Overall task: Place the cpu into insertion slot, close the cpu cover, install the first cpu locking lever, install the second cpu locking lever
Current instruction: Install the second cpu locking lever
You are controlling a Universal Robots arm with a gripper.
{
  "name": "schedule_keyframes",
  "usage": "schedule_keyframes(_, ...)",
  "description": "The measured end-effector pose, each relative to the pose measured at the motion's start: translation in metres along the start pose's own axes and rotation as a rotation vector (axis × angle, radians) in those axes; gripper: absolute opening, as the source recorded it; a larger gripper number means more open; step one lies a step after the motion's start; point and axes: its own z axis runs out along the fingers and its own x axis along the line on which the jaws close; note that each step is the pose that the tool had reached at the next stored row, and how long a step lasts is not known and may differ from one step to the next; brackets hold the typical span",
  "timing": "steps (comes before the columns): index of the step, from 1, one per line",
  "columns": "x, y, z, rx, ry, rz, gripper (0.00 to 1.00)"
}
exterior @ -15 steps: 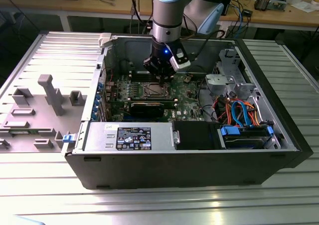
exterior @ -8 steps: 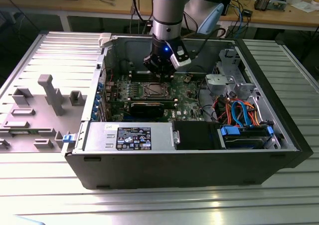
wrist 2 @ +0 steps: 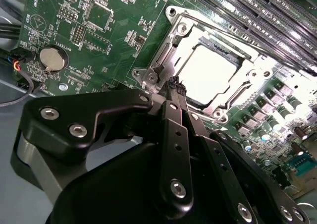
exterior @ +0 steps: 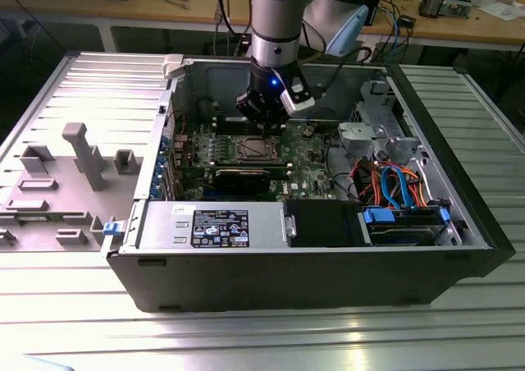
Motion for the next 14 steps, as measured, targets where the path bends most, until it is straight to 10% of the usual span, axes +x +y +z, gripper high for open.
schedule_keyframes(14, 0.0, -0.0041, 0.0004, 0.0, 0.0, 0.0, 0.11)
